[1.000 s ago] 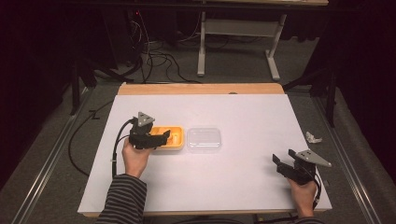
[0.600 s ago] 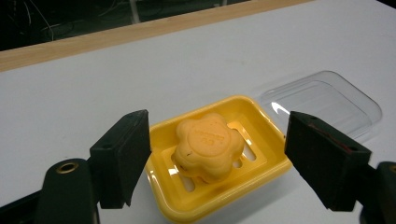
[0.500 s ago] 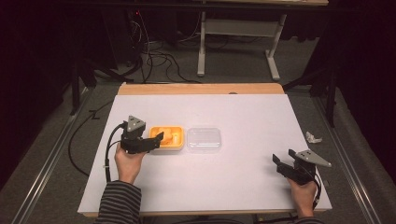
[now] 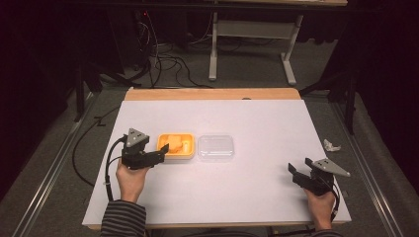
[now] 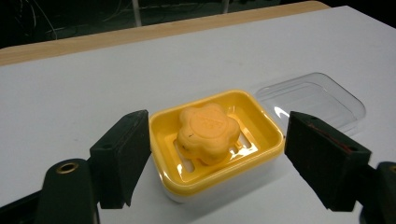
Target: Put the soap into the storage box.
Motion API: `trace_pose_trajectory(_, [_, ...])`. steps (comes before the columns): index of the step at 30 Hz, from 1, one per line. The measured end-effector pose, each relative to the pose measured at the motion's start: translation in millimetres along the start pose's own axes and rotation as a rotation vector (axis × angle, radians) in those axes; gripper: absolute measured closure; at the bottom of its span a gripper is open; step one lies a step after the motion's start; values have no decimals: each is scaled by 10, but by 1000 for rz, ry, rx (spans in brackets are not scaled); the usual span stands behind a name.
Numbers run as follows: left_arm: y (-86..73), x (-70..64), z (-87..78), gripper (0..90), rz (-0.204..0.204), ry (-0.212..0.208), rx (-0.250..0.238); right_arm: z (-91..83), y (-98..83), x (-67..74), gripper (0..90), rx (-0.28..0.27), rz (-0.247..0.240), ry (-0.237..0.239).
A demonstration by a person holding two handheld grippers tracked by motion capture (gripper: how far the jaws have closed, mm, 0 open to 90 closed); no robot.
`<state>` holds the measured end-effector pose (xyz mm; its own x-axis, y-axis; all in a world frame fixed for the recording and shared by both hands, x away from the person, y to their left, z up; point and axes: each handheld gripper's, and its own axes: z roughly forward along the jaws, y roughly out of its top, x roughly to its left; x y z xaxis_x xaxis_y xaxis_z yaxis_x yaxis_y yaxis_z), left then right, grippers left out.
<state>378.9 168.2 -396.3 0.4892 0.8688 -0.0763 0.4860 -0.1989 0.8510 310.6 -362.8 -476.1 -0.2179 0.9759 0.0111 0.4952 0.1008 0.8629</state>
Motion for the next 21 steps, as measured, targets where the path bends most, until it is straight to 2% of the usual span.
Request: trace_pose_trajectory(21, [-159,-30,-162,232,-8,-6,-5,-5,-2,2,290,-5,-2,-3])
